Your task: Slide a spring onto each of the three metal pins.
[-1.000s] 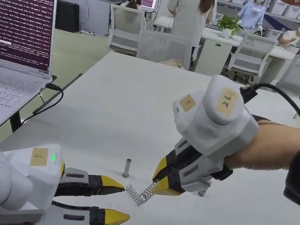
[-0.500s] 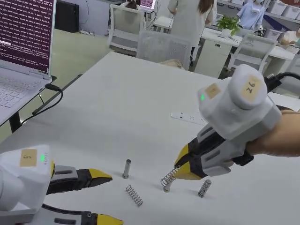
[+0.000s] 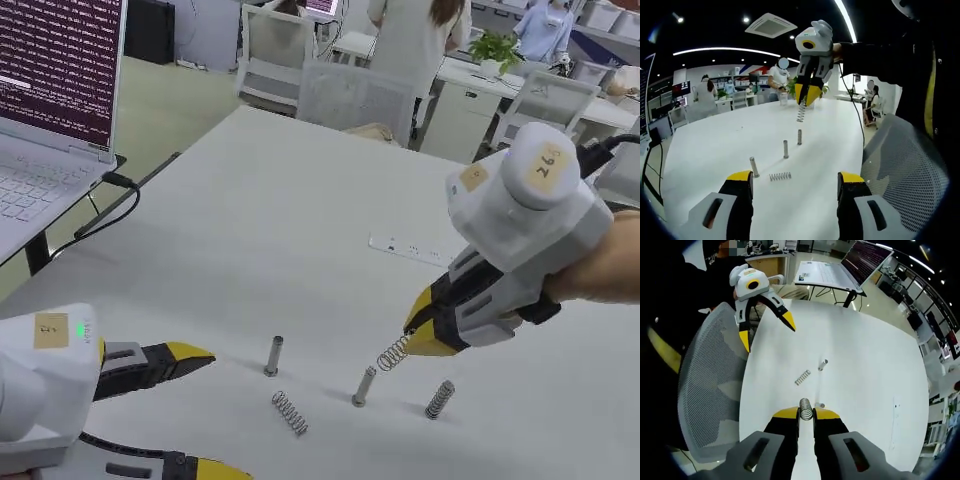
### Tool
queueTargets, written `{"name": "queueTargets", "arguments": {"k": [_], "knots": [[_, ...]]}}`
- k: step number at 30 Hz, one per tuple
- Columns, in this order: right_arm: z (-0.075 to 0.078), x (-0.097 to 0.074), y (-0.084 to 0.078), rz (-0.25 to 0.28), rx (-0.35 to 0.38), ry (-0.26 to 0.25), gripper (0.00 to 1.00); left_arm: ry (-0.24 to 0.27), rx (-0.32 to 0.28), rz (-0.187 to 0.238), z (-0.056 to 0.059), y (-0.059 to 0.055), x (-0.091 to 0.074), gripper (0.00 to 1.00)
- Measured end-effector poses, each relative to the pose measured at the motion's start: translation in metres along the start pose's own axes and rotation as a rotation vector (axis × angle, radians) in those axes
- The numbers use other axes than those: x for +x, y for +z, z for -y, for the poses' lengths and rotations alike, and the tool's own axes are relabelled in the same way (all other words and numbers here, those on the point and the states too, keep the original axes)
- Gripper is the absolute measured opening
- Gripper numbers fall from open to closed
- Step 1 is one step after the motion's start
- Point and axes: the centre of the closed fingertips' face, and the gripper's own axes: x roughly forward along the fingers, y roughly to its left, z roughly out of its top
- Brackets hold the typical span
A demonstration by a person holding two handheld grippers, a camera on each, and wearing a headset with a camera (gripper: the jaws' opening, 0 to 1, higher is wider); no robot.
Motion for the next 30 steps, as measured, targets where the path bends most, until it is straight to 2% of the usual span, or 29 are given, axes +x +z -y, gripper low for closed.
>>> {"name": "queueTargets", "arguments": {"k": [12, 17, 23, 30], "knots": [[0.017, 0.014, -0.003, -0.063, -0.006, 0.011, 0.07, 0.023, -0.018, 0.002, -0.003, -0.003, -0.005, 0.69], [0.026, 0.024, -0.005, -0.085, 0.006, 0.022, 0.07, 0.028, -0.021, 0.003, -0.005, -0.004, -0.006, 0.70], [0.034, 0.044, -0.013, -0.137, 0.009, 0.050, 0.07, 0.029, -0.027, 0.000, -0.006, -0.005, -0.006, 0.70], [0.040, 0.056, -0.023, -0.189, 0.004, 0.061, 0.07, 0.031, -0.027, -0.002, -0.007, -0.006, -0.005, 0.69]]}}
